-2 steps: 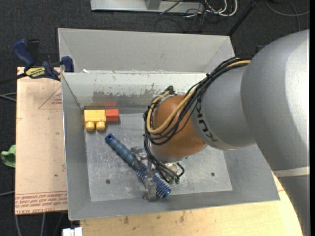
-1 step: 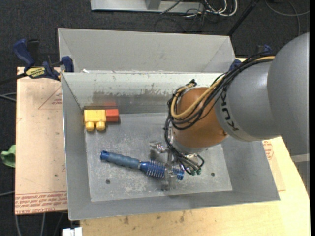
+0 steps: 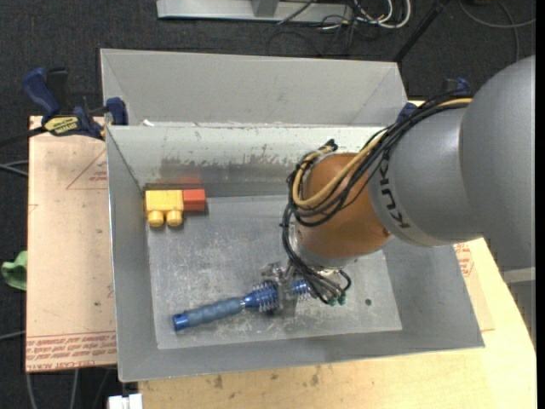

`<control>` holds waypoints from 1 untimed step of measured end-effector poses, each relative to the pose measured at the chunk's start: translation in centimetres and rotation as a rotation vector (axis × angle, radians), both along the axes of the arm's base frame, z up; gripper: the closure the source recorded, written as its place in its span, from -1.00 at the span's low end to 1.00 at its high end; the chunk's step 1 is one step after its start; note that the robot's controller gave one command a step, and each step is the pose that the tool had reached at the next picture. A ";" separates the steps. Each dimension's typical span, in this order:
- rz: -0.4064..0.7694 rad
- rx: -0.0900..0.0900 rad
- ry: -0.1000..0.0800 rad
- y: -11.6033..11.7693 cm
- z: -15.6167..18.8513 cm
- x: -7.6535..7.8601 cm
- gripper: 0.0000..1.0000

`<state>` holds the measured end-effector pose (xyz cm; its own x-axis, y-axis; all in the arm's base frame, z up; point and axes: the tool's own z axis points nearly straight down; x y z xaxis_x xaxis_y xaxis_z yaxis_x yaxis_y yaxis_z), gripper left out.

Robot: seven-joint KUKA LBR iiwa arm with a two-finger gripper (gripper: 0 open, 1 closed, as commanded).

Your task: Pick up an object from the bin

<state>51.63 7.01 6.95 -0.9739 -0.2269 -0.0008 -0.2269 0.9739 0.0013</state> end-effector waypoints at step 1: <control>0.037 0.000 -0.007 1.9 15.8 -1.2 1.00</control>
Offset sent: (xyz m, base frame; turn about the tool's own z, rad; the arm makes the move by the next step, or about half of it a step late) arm -0.0138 0.0181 0.1548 -0.0379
